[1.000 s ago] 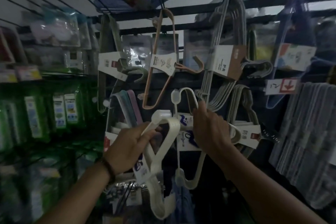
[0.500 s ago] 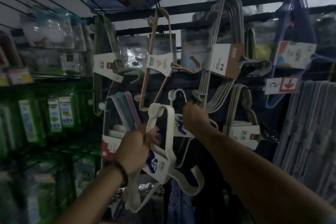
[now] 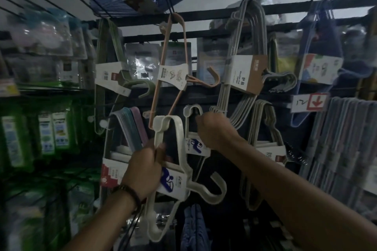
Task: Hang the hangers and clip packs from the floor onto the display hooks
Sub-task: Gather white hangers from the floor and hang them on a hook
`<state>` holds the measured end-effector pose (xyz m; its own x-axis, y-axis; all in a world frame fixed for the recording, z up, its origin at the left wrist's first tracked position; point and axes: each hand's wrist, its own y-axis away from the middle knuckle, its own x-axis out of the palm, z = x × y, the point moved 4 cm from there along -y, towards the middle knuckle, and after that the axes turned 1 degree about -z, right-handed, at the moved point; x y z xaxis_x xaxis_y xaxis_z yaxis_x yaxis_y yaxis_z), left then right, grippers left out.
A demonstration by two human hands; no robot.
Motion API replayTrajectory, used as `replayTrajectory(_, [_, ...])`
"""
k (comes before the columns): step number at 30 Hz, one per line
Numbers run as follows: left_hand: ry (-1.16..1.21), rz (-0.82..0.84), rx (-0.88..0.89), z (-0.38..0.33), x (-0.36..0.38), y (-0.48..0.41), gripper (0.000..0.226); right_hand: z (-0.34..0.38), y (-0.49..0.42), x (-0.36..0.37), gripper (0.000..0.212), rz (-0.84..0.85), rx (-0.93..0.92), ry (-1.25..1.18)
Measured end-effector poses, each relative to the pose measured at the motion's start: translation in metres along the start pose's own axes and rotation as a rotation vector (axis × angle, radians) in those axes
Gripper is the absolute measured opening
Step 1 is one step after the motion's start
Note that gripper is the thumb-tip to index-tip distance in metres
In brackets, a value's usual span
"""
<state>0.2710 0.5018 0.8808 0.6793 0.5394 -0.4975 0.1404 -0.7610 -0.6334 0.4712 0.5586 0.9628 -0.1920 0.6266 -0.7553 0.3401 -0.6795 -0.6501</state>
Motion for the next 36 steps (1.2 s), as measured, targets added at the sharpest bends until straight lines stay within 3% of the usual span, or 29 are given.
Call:
replayTrajectory(2, [0.003, -0.043, 0.040, -0.002, 0.005, -0.006, 0.025, 0.012, 0.028, -0.028, 0.027, -0.030, -0.078, -0.182])
replayTrajectory(4, [0.001, -0.088, 0.073, -0.008, 0.010, -0.010, 0.025, 0.021, 0.058, -0.047, 0.040, -0.018, -0.016, -0.474])
replayTrajectory(5, [0.010, -0.100, 0.076, -0.012, 0.012, -0.011, 0.025, 0.027, 0.068, -0.052, 0.043, 0.027, 0.019, -0.485])
replayTrajectory(7, [0.046, -0.101, 0.071, -0.022, 0.019, -0.012, 0.027, 0.038, 0.087, -0.052, 0.047, 0.121, 0.023, -0.318])
replayTrajectory(10, [0.020, -0.117, 0.133, -0.036, 0.026, -0.011, 0.052, 0.043, 0.093, -0.036, 0.041, 0.016, 0.047, -0.167])
replayTrajectory(16, [0.111, -0.040, 0.198, -0.049, 0.036, -0.006, 0.027, 0.014, 0.094, -0.002, 0.058, -0.080, 0.144, 0.032])
replayTrajectory(19, [0.248, -0.011, 0.201, -0.046, 0.044, 0.004, 0.045, 0.005, 0.087, 0.011, 0.055, -0.085, 0.166, 0.037])
replayTrajectory(21, [0.125, -0.051, 0.331, -0.038, 0.051, 0.013, 0.051, 0.001, 0.076, 0.019, 0.047, -0.109, 0.169, 0.019])
replayTrajectory(24, [-0.337, 0.028, 0.515, -0.019, 0.075, 0.019, 0.068, -0.006, 0.050, 0.042, 0.026, -0.135, 0.171, -0.005])
replayTrajectory(26, [-0.494, 0.168, 0.488, -0.004, 0.090, 0.018, 0.089, -0.011, 0.030, 0.057, 0.024, -0.088, 0.171, -0.043])
replayTrajectory(29, [-0.605, 0.285, 0.431, 0.007, 0.103, 0.009, 0.100, -0.017, 0.013, 0.071, 0.024, -0.009, 0.198, -0.116])
replayTrajectory(31, [-0.671, 0.332, 0.408, 0.009, 0.106, 0.000, 0.099, -0.022, 0.011, 0.079, 0.038, -0.028, 0.224, -0.073])
replayTrajectory(34, [-0.679, 0.357, 0.347, 0.011, 0.113, -0.012, 0.096, -0.018, 0.022, 0.095, 0.078, -0.121, 0.165, -0.105])
replayTrajectory(36, [-0.671, 0.353, 0.316, 0.015, 0.121, -0.019, 0.091, -0.011, 0.032, 0.107, 0.085, -0.101, 0.102, -0.107])
